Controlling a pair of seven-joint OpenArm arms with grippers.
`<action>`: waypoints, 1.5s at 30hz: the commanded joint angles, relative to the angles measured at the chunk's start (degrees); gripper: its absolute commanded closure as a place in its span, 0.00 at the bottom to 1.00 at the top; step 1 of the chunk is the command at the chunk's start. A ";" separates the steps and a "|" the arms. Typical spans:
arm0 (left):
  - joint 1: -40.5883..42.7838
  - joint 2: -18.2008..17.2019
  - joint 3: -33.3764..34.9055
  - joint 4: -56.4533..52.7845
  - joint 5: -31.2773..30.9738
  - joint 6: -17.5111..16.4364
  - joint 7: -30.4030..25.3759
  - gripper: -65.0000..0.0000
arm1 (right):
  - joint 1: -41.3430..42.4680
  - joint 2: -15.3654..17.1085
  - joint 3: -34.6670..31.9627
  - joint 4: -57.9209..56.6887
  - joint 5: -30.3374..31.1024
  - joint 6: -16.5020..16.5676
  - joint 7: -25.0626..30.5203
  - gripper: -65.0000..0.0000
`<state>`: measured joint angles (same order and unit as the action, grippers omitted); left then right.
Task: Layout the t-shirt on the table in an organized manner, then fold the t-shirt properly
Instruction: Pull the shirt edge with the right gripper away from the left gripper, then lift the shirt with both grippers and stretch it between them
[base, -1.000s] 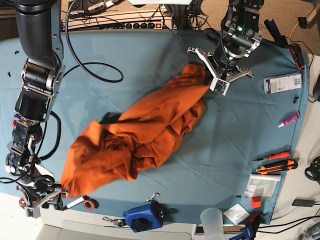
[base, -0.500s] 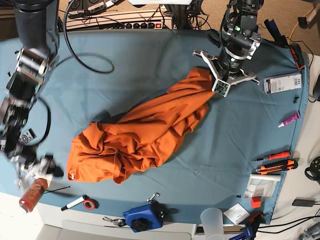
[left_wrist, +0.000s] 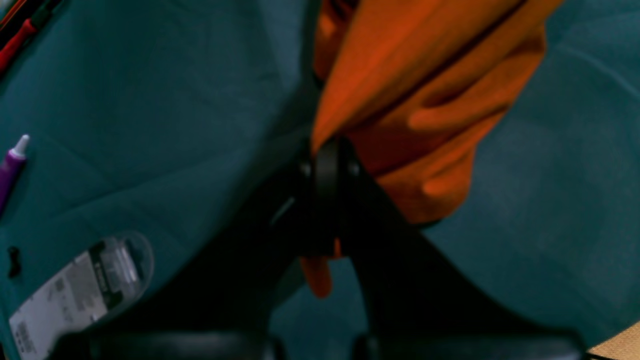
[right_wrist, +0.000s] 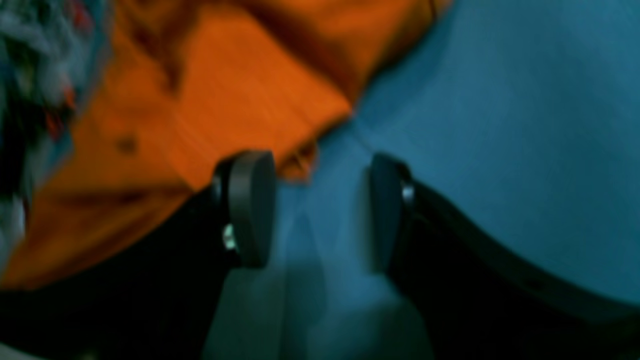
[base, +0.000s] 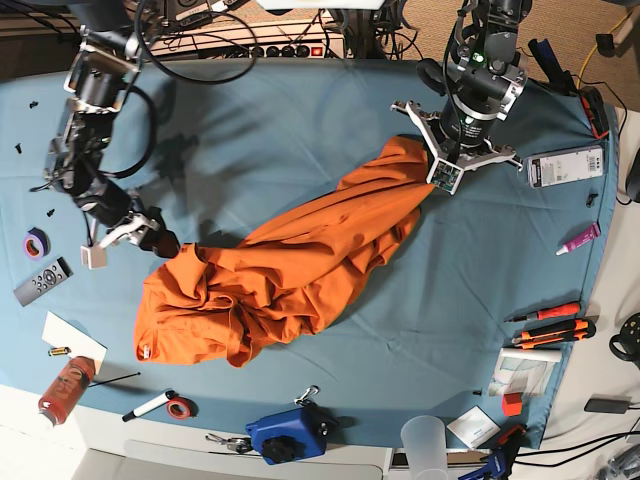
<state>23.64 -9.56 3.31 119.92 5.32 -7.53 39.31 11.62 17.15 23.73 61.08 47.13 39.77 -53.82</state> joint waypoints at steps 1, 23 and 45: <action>-0.15 -0.11 -0.13 1.01 0.02 0.22 -1.46 1.00 | 1.51 0.04 0.37 0.96 -0.31 0.23 1.05 0.52; -0.15 -0.13 -0.11 1.01 -2.56 0.17 -1.46 1.00 | 8.44 -7.30 0.33 0.96 -9.07 -0.44 6.40 0.53; -0.15 -0.13 -0.13 0.98 -2.51 0.22 -1.42 1.00 | 2.78 0.20 8.22 17.81 1.79 -2.45 -12.87 1.00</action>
<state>23.66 -9.56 3.29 119.92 2.94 -7.51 39.33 13.23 16.12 31.79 78.13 47.90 37.06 -67.79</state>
